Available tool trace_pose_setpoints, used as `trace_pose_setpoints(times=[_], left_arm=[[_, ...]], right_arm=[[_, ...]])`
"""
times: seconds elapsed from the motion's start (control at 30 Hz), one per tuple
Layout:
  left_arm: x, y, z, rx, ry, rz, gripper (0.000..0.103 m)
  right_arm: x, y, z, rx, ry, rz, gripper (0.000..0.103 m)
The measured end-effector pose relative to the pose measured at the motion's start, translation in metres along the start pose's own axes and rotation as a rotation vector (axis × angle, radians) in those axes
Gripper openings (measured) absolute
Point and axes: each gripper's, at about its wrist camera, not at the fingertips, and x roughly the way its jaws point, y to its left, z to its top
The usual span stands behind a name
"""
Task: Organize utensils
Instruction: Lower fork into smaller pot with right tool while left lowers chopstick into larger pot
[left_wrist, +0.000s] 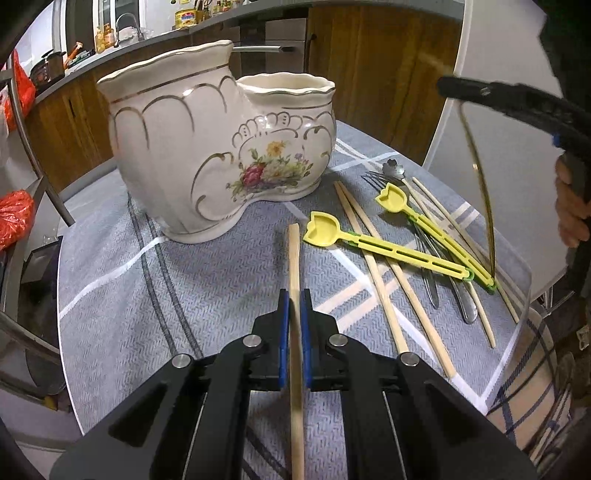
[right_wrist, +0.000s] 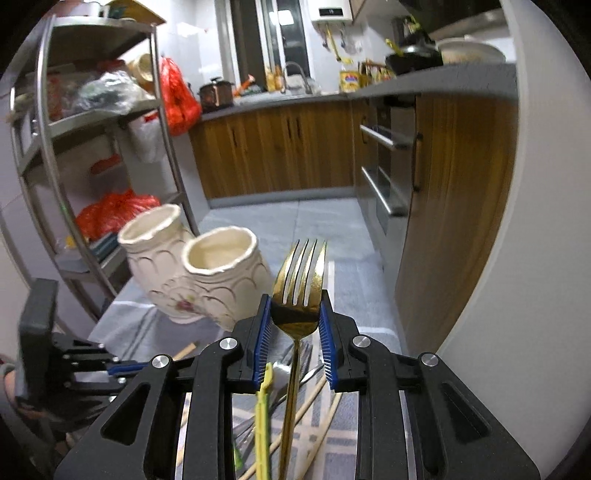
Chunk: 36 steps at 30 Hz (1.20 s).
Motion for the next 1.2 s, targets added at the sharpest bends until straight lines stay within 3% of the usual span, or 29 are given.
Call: trace_pose_setpoints(times=[0.23, 0.27, 0.3, 0.53, 0.67, 0.97, 1.1, 1.2], left_arm=[[-0.039, 0.009, -0.004, 0.001, -0.106, -0.018, 0.006], [-0.043, 0.008, -0.004, 0.000, -0.119, -0.020, 0.006], [-0.044, 0.006, -0.003, 0.002, -0.132, -0.019, 0.006], [-0.060, 0.001, 0.001, 0.021, -0.207, -0.011, 0.006], [-0.074, 0.000, 0.012, 0.022, -0.293, -0.028, 0.006], [-0.134, 0.025, 0.088, -0.001, -0.624, 0.031, 0.006], [-0.138, 0.049, 0.134, -0.083, -0.741, 0.041, 0.006], [-0.130, 0.060, 0.155, -0.114, -0.780, 0.071, 0.006]], right_arm=[[-0.040, 0.012, 0.006, -0.038, -0.105, 0.011, 0.023], [-0.043, 0.015, 0.006, -0.043, -0.113, 0.015, 0.007], [-0.046, 0.017, 0.007, -0.045, -0.126, 0.008, 0.004], [-0.042, 0.024, 0.013, -0.067, -0.127, 0.024, 0.004], [-0.049, 0.032, 0.029, -0.078, -0.150, 0.057, 0.003], [-0.048, 0.054, 0.089, -0.100, -0.249, 0.142, 0.003], [-0.033, 0.056, 0.114, -0.078, -0.286, 0.144, 0.003], [-0.015, 0.053, 0.123, -0.057, -0.288, 0.142, 0.003]])
